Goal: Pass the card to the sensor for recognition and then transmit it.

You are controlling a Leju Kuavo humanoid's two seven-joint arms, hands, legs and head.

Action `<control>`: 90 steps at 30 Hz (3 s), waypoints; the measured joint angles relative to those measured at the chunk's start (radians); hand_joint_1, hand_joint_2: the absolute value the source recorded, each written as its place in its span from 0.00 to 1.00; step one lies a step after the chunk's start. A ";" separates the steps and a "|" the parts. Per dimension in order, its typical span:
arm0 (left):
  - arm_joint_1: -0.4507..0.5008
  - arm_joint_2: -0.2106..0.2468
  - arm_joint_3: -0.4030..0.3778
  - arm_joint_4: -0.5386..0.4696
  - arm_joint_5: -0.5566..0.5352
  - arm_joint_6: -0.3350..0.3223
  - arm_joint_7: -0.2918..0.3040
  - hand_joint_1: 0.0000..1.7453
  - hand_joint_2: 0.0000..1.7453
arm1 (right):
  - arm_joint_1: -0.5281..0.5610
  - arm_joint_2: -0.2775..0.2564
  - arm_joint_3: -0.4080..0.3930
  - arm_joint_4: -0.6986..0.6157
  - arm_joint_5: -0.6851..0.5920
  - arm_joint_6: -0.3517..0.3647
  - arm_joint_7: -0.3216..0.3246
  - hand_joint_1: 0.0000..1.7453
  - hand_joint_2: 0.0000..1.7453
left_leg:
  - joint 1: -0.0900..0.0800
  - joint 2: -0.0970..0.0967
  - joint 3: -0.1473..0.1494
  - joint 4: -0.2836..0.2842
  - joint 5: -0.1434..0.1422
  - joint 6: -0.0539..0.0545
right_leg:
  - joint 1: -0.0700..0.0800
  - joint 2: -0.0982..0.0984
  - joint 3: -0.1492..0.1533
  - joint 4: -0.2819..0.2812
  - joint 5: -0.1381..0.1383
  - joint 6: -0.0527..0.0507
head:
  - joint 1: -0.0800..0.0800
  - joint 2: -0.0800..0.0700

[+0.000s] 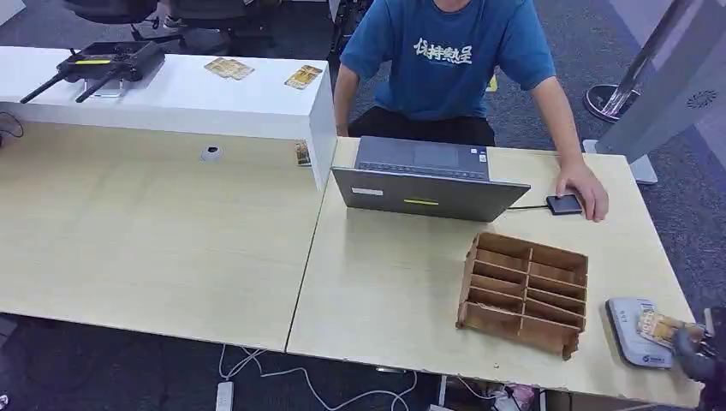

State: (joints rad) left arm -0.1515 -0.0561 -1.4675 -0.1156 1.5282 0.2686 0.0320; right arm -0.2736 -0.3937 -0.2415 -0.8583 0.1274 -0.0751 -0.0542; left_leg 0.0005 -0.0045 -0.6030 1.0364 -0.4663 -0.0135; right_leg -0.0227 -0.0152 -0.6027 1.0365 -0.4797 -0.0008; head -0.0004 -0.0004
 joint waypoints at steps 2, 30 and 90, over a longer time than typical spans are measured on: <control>0.000 0.000 0.000 0.000 -0.002 0.000 0.000 0.00 0.00 | -0.002 -0.001 0.001 0.003 0.001 0.000 0.000 1.00 1.00 | 0.000 0.000 0.000 0.000 0.000 0.000 | 0.000 0.000 0.000 0.000 0.000 0.000 | 0.000 0.000; 0.000 0.000 0.000 0.000 0.020 -0.001 -0.005 0.00 0.00 | 0.031 0.067 0.021 -0.299 0.008 -0.161 -0.093 1.00 1.00 | 0.000 0.000 0.000 0.000 0.000 0.000 | 0.000 0.000 0.000 0.000 0.000 0.000 | 0.000 0.000; -0.002 0.000 0.000 0.000 -0.140 -0.019 0.039 0.00 0.00 | -0.348 0.266 0.463 -0.426 0.977 -0.477 0.152 1.00 1.00 | 0.000 0.000 0.000 0.000 0.001 -0.001 | 0.000 0.000 0.000 0.001 0.000 -0.001 | 0.000 0.000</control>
State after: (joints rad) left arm -0.1539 -0.0557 -1.4675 -0.1156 1.3878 0.2499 0.0713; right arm -0.6216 -0.1278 0.2212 -1.2844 1.1043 -0.5524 0.0980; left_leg 0.0009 -0.0048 -0.6026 1.0362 -0.4649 -0.0141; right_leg -0.0224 -0.0149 -0.6026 1.0378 -0.4793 -0.0014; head 0.0000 -0.0004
